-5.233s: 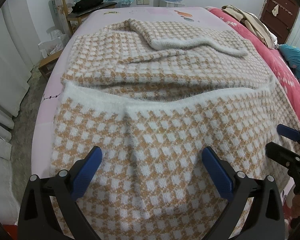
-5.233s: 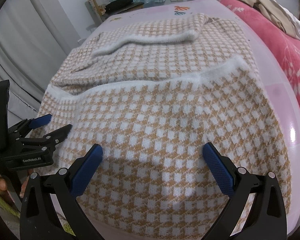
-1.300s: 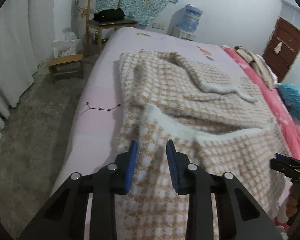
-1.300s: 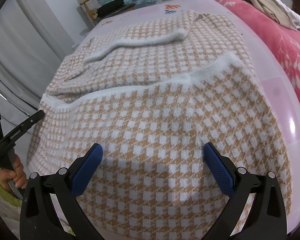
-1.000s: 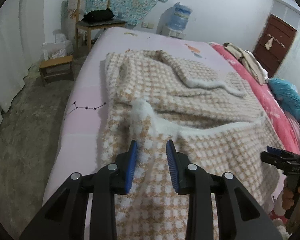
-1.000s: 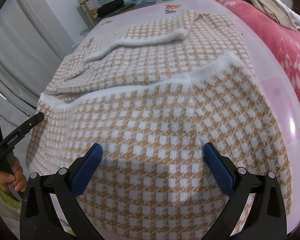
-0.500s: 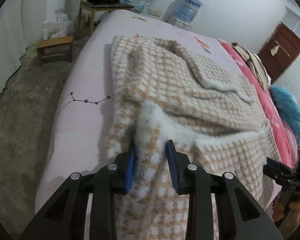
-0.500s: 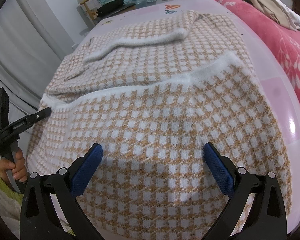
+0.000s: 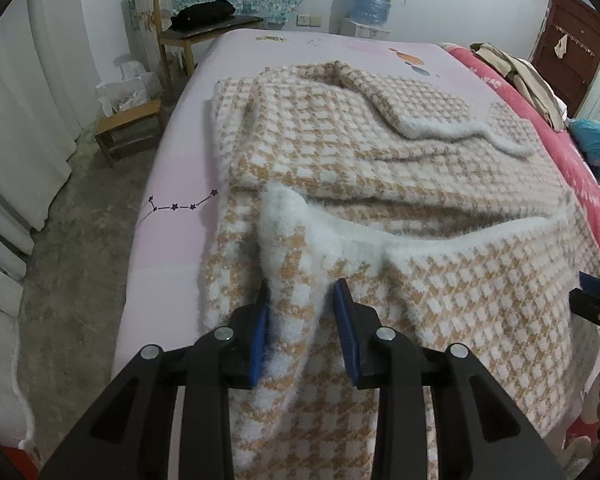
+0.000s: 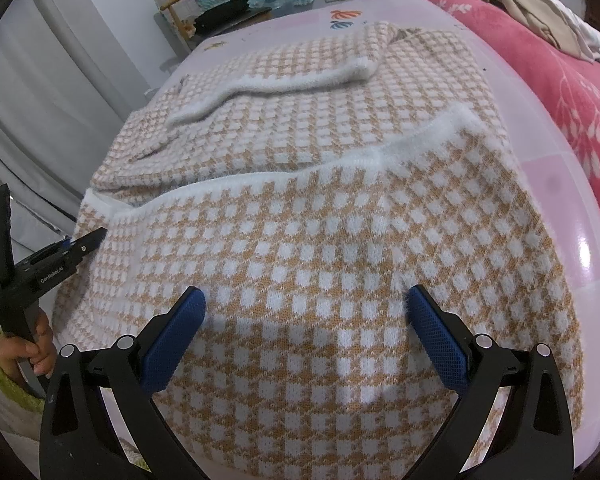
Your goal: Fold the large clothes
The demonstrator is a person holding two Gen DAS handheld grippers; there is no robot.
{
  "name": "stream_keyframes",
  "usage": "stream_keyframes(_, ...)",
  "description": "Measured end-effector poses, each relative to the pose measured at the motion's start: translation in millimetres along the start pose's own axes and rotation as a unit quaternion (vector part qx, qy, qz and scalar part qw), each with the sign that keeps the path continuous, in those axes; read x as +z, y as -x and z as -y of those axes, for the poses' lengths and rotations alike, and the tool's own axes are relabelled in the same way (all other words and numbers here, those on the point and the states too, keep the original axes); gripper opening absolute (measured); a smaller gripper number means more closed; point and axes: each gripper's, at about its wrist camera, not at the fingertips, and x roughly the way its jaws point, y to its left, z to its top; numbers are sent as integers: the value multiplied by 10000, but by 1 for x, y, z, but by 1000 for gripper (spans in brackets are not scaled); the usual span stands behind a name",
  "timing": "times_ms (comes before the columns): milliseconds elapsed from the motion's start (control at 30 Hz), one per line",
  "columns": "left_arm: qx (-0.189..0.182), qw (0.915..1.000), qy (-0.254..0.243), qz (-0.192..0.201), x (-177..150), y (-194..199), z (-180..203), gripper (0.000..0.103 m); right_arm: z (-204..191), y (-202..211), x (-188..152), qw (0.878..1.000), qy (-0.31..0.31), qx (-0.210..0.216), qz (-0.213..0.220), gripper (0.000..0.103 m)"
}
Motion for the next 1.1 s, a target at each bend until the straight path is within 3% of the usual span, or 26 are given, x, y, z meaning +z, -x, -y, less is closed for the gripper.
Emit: stream_keyframes(1100, 235, 9997, -87, -58, 2, -1, 6, 30, -1, 0, -1, 10000, -28, 9, 34, 96)
